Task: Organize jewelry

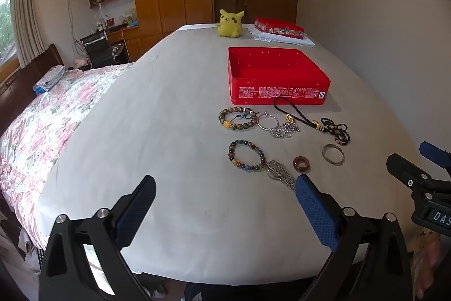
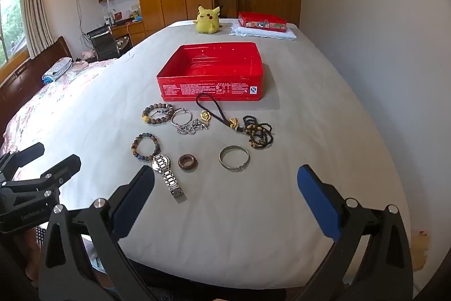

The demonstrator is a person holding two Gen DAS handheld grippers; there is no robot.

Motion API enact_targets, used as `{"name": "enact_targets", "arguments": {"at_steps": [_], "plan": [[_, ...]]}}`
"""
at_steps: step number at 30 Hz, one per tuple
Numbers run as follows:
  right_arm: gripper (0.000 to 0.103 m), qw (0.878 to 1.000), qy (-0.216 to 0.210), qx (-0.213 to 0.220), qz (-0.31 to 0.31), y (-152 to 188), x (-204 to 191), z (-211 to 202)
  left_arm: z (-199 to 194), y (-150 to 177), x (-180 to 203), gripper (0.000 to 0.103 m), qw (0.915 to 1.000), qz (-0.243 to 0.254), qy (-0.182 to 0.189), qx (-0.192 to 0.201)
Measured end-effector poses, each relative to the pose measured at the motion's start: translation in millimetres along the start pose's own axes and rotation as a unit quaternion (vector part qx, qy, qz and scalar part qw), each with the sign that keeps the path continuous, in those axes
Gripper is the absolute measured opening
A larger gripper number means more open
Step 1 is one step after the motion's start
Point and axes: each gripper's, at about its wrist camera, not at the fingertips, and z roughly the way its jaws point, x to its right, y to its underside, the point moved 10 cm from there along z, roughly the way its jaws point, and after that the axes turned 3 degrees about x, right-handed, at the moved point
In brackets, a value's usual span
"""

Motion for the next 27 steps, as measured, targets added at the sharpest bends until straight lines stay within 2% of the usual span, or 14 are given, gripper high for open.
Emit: {"name": "enact_targets", "arguments": {"at_steps": [27], "plan": [[0.100, 1.000, -0.003, 0.001, 0.002, -2.3, -0.7, 1.9, -1.9, 0.2, -2.7, 0.099, 1.0000, -0.007, 0.003, -0.003]]}}
